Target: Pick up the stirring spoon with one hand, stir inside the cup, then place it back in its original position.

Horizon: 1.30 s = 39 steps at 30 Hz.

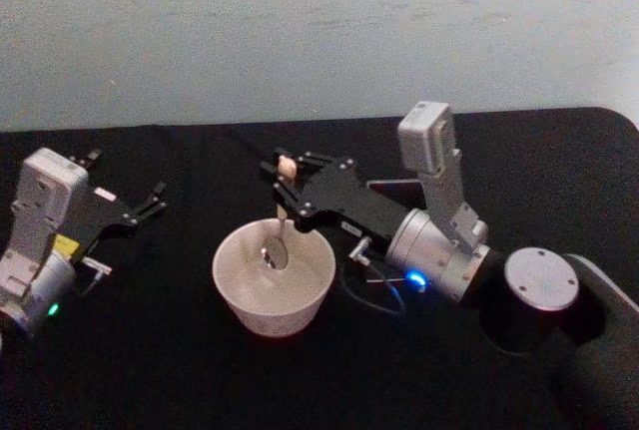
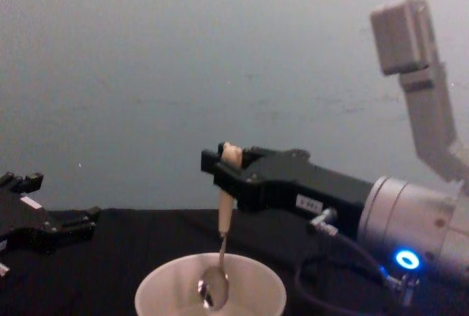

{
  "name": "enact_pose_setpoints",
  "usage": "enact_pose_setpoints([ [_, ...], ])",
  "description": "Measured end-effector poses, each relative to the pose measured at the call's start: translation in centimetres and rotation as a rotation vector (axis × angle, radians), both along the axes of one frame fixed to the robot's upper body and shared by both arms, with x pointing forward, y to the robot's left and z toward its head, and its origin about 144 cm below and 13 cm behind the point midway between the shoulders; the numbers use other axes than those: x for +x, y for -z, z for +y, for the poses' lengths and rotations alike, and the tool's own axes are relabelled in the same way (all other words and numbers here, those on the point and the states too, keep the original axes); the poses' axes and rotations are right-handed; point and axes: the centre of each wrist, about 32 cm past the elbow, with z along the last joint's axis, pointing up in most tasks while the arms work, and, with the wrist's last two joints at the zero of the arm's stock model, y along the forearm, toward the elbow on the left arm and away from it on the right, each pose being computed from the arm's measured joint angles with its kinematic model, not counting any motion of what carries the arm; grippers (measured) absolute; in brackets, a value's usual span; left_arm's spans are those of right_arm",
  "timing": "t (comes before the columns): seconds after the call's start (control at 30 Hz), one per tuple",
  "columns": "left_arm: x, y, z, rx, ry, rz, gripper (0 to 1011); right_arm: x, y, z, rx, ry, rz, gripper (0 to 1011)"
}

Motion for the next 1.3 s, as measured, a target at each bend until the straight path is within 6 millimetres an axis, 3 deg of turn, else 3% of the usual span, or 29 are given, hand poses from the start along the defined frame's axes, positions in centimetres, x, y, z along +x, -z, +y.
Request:
enact_pose_setpoints([
  [0.23, 0.0, 0.0, 0.0, 0.0, 0.0, 0.0, 1001, -0.5, -1.9, -1.3, 0.053, -0.01, -0.042, 211],
  [0.43, 0.0, 0.0, 0.0, 0.0, 0.0, 0.0, 1001, -1.0, -4.6, -3.3, 0.117, 0.006, -0.099, 211],
  [0.67, 0.0, 0.0, 0.0, 0.0, 0.0, 0.0, 1001, -1.4, -6.4, -5.7, 0.155, 0.068, -0.142, 211],
  [1.0, 0.0, 0.0, 0.0, 0.0, 0.0, 0.0, 1001, -1.9, -6.4, -8.5, 0.137, 0.155, -0.14, 211],
  [1.3, 0.0, 0.0, 0.0, 0.0, 0.0, 0.0, 1001, -2.5, -5.6, -9.6, 0.109, 0.199, -0.1, 211],
])
